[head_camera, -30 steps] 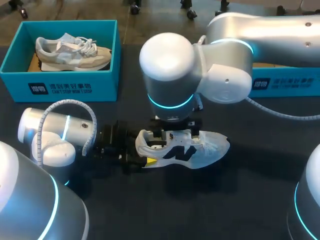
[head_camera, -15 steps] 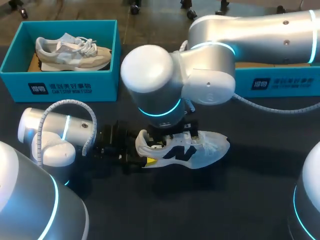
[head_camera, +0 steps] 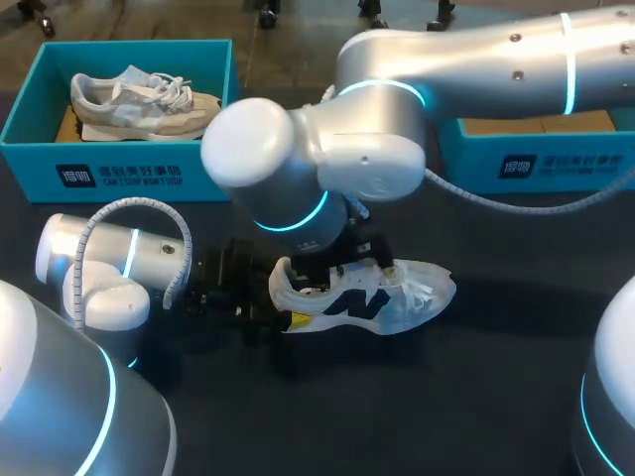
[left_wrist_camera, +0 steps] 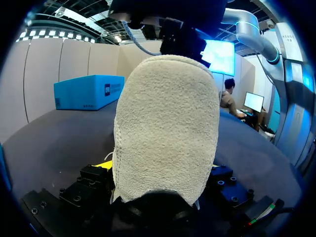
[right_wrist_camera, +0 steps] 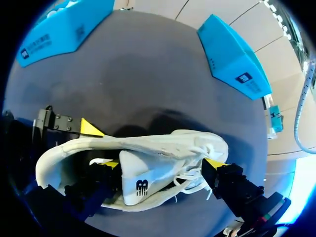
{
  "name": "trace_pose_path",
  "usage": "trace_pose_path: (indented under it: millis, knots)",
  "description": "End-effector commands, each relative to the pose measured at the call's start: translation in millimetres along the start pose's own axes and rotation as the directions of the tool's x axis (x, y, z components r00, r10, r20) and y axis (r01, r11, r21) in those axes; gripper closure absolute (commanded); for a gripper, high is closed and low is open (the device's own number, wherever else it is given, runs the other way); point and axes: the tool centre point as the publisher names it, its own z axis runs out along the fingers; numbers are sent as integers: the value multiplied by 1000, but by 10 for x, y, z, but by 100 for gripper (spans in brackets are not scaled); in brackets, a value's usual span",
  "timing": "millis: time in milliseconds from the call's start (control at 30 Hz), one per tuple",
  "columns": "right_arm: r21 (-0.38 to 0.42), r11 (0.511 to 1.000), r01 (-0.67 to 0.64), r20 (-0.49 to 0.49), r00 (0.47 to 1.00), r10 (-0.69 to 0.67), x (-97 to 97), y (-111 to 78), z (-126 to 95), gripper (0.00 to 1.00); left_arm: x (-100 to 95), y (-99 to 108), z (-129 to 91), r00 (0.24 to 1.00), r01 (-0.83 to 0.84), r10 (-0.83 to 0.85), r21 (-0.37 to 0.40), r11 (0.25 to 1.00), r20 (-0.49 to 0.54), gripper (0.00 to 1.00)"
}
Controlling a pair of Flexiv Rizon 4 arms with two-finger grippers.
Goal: Take the shoe out of the shoebox, open the shoe tongue, remove and reinsert the insole, then place the shoe into the shoebox
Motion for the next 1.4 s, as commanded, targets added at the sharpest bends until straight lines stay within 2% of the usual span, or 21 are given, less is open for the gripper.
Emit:
trace_pose_path:
  millis: [33,200,233,333,467,533,633,667,900,1400]
  knots:
    - [-35,978,-207,267,941,209,35,-42,-65,0,-13,22,30,1000,1,-1,-4,1000,-2,100]
    - [-29,977,-213,283,935,212,-96,-56,-127,0,-13,22,30,1000,1,-1,-4,1000,-2,100]
    - [-29,976,-216,290,933,215,-122,-60,-161,5,-13,22,30,1000,1,-1,-4,1000,-2,100]
    - [-29,974,-225,291,930,224,-209,-75,-219,35,-13,22,30,1000,1,-1,-4,1000,-2,100]
    - [-41,971,-234,288,928,236,-301,-86,-251,62,-13,22,30,1000,1,-1,-4,1000,-2,100]
    - [-43,971,-234,286,928,237,-316,-84,-267,84,-13,22,30,1000,1,-1,-4,1000,-2,100]
    - [-42,973,-226,283,932,228,-322,-80,-270,98,-13,22,30,1000,1,-1,-4,1000,-2,100]
    - [-40,974,-224,282,932,226,-328,-76,-266,100,-13,22,30,1000,1,-1,-4,1000,-2,100]
    - [-32,974,-223,256,940,224,-427,-60,-244,100,-13,22,30,1000,1,-1,-4,1000,-2,100]
    - [-49,968,-245,219,943,250,-881,-75,-133,100,-13,22,30,1000,1,-1,-4,1000,-2,100]
